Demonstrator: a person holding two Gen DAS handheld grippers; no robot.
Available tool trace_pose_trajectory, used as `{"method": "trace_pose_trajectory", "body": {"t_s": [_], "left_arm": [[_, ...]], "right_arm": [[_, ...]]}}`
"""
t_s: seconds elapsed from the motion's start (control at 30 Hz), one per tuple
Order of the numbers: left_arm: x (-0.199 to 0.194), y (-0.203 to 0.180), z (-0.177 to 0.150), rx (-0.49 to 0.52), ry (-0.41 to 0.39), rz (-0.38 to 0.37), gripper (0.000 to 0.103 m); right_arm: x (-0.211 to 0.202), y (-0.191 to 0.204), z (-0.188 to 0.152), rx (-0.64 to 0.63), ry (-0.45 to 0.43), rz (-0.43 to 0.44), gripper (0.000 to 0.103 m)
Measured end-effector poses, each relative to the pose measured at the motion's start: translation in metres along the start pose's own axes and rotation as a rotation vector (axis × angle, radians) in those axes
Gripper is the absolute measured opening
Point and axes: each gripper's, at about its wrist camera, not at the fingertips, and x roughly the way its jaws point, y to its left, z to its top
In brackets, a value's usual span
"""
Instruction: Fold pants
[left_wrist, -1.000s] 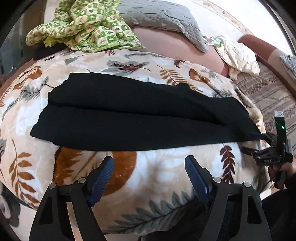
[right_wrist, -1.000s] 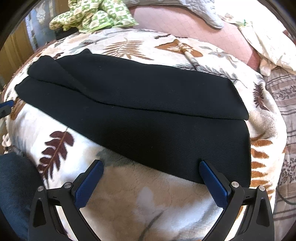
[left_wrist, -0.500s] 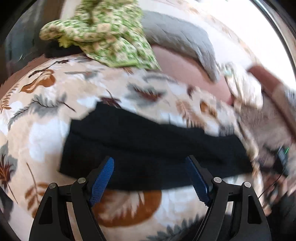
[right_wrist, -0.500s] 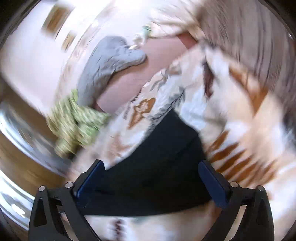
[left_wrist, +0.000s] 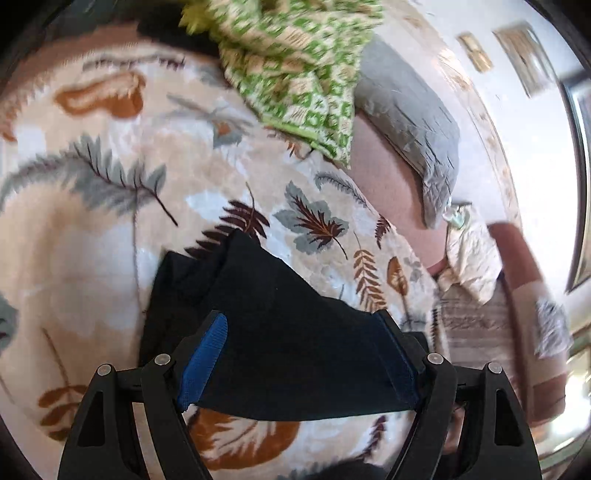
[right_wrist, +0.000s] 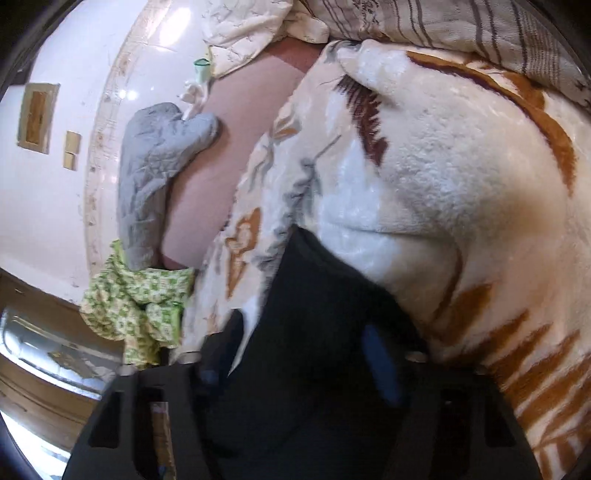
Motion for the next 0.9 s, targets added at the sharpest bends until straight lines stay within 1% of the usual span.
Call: {"method": "trace_pose_trajectory", "body": {"t_s": [0.03, 0.07, 0.13, 0.17, 0.2, 0.23, 0.3, 0.33, 0.37, 0.43, 0.5, 0.57, 0.63, 0.67, 0.7, 0.73, 0.77, 0.8, 0.83, 0.87, 0.9], "left_arm": [[0.006, 0.005, 0.008, -0.030, 0.016, -0.016, 0.080], [0.012, 0.009, 0.016, -0.056, 0.026, -0.024, 0.080], [0.026, 0.015, 0.029, -0.109, 0.052, -0.039, 0.080], [0.034, 0.016, 0.034, -0.118, 0.067, -0.044, 0.080], [0.043, 0.018, 0.041, -0.120, 0.076, -0.033, 0.080], [0.049, 0.020, 0.044, -0.130, 0.072, -0.012, 0.080], [0.061, 0.023, 0.051, -0.142, 0.090, 0.020, 0.079], [0.064, 0.023, 0.053, -0.143, 0.092, 0.020, 0.079], [0.067, 0.023, 0.055, -0.135, 0.089, 0.025, 0.079], [0.070, 0.023, 0.063, -0.113, 0.053, 0.069, 0.079], [0.077, 0.021, 0.072, -0.078, 0.044, 0.071, 0.079], [0.091, 0.019, 0.081, -0.033, 0.075, 0.058, 0.079], [0.105, 0.014, 0.082, 0.022, 0.118, 0.051, 0.078], [0.110, 0.010, 0.083, 0.059, 0.134, 0.050, 0.076], [0.118, 0.004, 0.084, 0.125, 0.153, 0.057, 0.069], [0.122, 0.000, 0.085, 0.163, 0.159, 0.074, 0.066], [0.126, -0.003, 0.085, 0.201, 0.163, 0.093, 0.059], [0.126, -0.003, 0.084, 0.227, 0.165, 0.106, 0.048], [0.126, -0.003, 0.084, 0.237, 0.166, 0.103, 0.040], [0.123, -0.003, 0.082, 0.240, 0.166, 0.095, 0.026], [0.121, -0.001, 0.082, 0.232, 0.163, 0.075, 0.015]], "right_arm": [[0.000, -0.002, 0.000, 0.006, 0.003, -0.004, 0.035], [0.000, -0.004, 0.000, 0.017, 0.014, 0.009, 0.025], [0.001, -0.005, 0.001, 0.010, 0.025, 0.013, 0.018], [-0.002, -0.005, 0.000, -0.004, 0.023, 0.008, 0.014], [-0.001, -0.002, 0.000, -0.017, 0.023, 0.009, 0.010], [-0.002, 0.000, -0.001, -0.029, 0.020, 0.012, 0.009], [-0.001, 0.005, -0.002, -0.065, 0.010, 0.030, 0.006], [0.000, 0.008, -0.003, -0.081, 0.010, 0.031, 0.006], [0.000, 0.012, -0.004, -0.098, 0.009, 0.031, 0.006], [-0.001, 0.015, -0.006, -0.118, 0.008, 0.039, 0.005], [-0.001, 0.018, -0.007, -0.128, 0.009, 0.048, 0.005], [-0.001, 0.018, -0.007, -0.129, 0.012, 0.050, 0.005], [-0.001, 0.018, -0.007, -0.127, 0.013, 0.049, 0.005], [-0.001, 0.018, -0.007, -0.127, 0.013, 0.050, 0.005], [-0.001, 0.018, -0.007, -0.129, 0.012, 0.048, 0.005], [-0.001, 0.018, -0.007, -0.129, 0.013, 0.047, 0.005], [-0.001, 0.017, -0.007, -0.130, 0.014, 0.046, 0.005], [-0.001, 0.017, -0.007, -0.129, 0.015, 0.046, 0.005], [-0.001, 0.016, -0.008, -0.127, 0.016, 0.045, 0.005], [-0.001, 0.015, -0.008, -0.124, 0.018, 0.045, 0.005], [-0.001, 0.015, -0.008, -0.121, 0.019, 0.045, 0.005]]}}
